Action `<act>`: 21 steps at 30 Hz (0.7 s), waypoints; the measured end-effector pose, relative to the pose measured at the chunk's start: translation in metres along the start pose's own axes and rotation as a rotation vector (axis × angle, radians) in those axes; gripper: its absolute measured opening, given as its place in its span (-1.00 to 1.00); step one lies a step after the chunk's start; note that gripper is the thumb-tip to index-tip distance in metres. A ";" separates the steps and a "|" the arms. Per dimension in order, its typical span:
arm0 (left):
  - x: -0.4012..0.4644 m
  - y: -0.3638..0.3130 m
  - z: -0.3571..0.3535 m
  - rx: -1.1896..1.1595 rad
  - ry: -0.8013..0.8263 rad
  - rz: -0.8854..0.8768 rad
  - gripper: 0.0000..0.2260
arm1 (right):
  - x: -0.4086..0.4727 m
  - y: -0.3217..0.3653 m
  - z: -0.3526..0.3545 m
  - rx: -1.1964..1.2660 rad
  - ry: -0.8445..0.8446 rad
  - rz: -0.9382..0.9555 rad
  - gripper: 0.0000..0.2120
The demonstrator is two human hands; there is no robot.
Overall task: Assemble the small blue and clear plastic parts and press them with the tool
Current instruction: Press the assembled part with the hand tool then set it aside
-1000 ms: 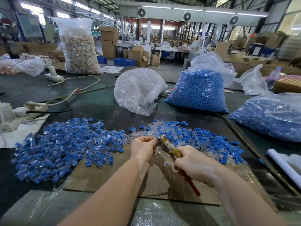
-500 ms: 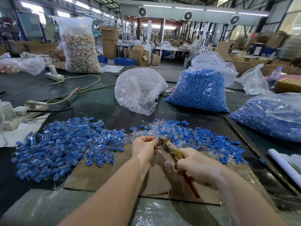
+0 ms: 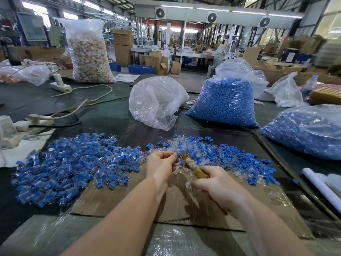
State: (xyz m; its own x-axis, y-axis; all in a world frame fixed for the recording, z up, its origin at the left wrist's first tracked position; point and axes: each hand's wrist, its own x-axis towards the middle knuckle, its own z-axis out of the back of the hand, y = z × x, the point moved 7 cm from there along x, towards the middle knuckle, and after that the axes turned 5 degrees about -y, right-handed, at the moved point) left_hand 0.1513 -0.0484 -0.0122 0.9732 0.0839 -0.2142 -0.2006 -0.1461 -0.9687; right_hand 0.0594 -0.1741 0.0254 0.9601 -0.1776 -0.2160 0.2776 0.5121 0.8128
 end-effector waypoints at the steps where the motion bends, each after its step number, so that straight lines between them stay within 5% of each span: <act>1: 0.001 -0.004 0.006 0.057 -0.018 -0.050 -0.96 | 0.002 -0.004 0.003 0.042 -0.051 0.007 -0.89; 6: 0.013 -0.038 0.055 0.709 -0.252 -0.517 -0.86 | 0.006 -0.036 0.034 -0.355 -0.378 0.006 -0.70; 9: 0.024 -0.038 0.075 0.916 -0.300 -0.601 -0.81 | 0.001 -0.058 0.044 -0.547 -0.477 -0.066 -0.50; 15: 0.022 -0.033 0.069 1.043 -0.313 -0.694 -0.74 | -0.005 -0.076 0.044 -0.787 -0.575 -0.094 -0.39; 21: -0.010 -0.024 0.012 0.913 -0.025 -0.854 -0.84 | -0.004 -0.076 0.042 -0.868 -0.529 -0.164 -0.40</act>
State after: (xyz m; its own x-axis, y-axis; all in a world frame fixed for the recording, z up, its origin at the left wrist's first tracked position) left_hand 0.1449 -0.0341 0.0113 0.8303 -0.1647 0.5325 0.4788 0.6999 -0.5300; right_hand 0.0333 -0.2474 -0.0134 0.8285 -0.5403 0.1474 0.5347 0.8414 0.0787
